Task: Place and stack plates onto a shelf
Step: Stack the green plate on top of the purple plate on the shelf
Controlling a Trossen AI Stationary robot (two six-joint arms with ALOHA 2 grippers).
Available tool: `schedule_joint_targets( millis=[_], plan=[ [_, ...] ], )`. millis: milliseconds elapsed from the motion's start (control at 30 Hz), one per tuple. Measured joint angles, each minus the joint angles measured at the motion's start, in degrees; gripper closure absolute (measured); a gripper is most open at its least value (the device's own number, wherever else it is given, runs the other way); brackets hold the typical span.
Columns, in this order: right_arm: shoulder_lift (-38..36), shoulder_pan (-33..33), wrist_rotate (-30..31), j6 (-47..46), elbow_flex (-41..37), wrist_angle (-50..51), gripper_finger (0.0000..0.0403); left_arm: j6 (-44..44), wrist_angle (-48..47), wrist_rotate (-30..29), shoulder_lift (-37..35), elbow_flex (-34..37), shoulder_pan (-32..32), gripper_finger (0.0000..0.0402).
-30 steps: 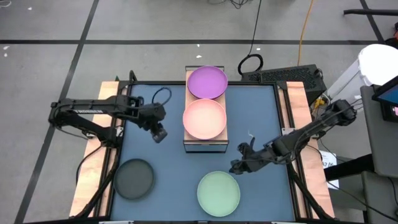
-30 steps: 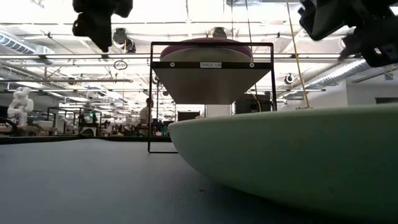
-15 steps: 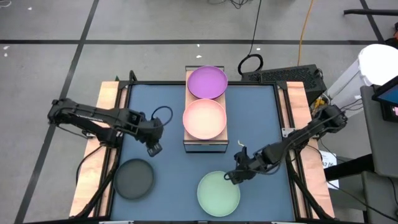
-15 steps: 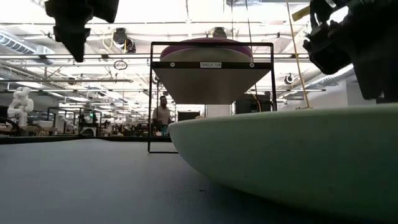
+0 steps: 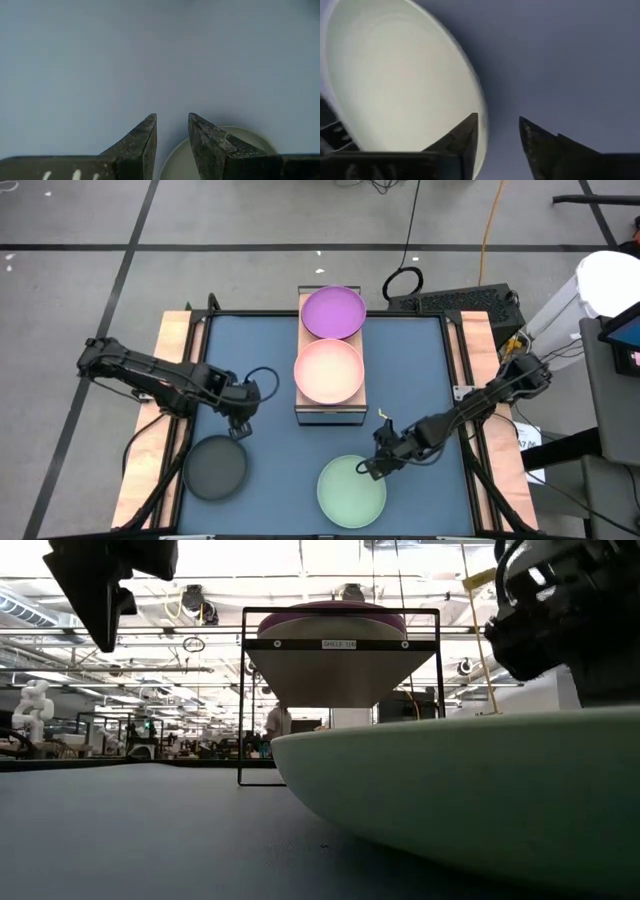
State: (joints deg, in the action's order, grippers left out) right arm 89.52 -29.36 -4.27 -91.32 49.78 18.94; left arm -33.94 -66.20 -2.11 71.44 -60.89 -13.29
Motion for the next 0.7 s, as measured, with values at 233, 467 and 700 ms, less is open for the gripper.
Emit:
schedule_joint_targets(
  millis=[233, 467, 700],
  plan=[
    [3.9, 0.0, -0.34, 1.74, -0.02, -5.82, 0.0328, 2.12, 0.01, -0.02, 0.0, 1.93, 0.01, 0.0286],
    [5.03, 0.0, -0.33, 0.12, -0.02, -8.12, 0.0392, 3.26, -0.1, 0.16, 0.0, 3.94, 0.01, 0.0286],
    [2.12, 0.0, -0.31, -1.23, -0.06, -7.57, 0.0399, 7.3, -0.93, 1.07, 0.0, 5.46, 0.01, 0.0286]
  ],
)
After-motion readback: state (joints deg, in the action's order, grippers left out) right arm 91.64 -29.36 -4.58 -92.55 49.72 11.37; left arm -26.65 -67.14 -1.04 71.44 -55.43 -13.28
